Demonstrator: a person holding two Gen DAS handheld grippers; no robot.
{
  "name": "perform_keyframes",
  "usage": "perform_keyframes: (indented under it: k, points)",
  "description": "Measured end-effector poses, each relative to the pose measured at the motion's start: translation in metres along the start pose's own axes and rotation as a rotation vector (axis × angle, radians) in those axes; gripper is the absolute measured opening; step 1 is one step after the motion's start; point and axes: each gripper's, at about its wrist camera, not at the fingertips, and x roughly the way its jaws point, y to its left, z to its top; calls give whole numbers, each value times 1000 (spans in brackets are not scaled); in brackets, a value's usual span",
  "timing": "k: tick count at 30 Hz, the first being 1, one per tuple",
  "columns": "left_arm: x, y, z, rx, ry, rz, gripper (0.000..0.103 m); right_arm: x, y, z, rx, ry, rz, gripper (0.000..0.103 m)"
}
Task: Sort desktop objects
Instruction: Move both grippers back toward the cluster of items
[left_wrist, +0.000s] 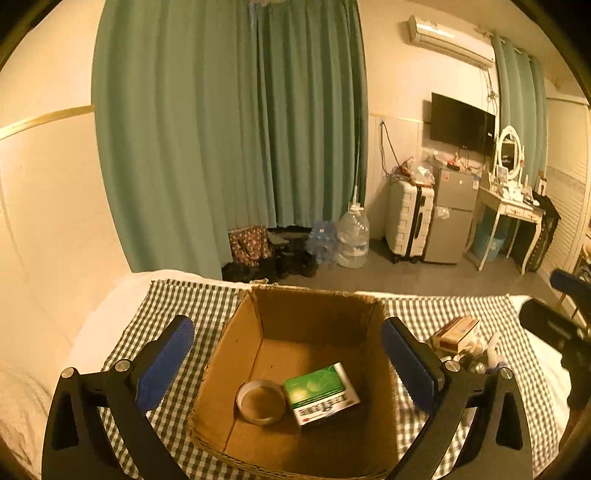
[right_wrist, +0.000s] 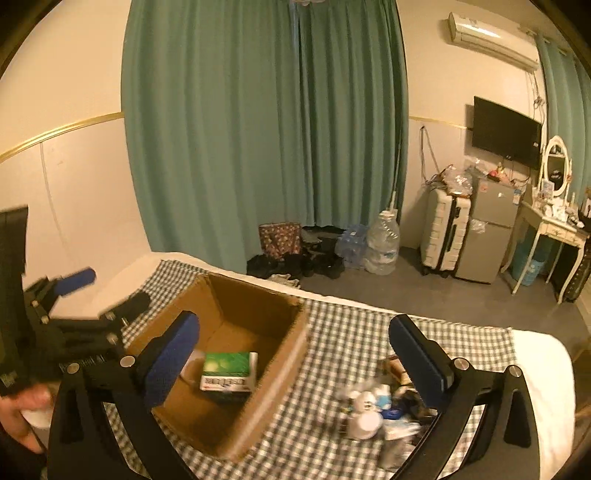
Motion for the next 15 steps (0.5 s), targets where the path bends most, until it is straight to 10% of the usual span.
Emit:
perform_keyframes:
  k: [15]
  points:
    - [-31, -73, 13, -5, -88, -24, 103, -49, -93, -15, 68, -28, -124, 103]
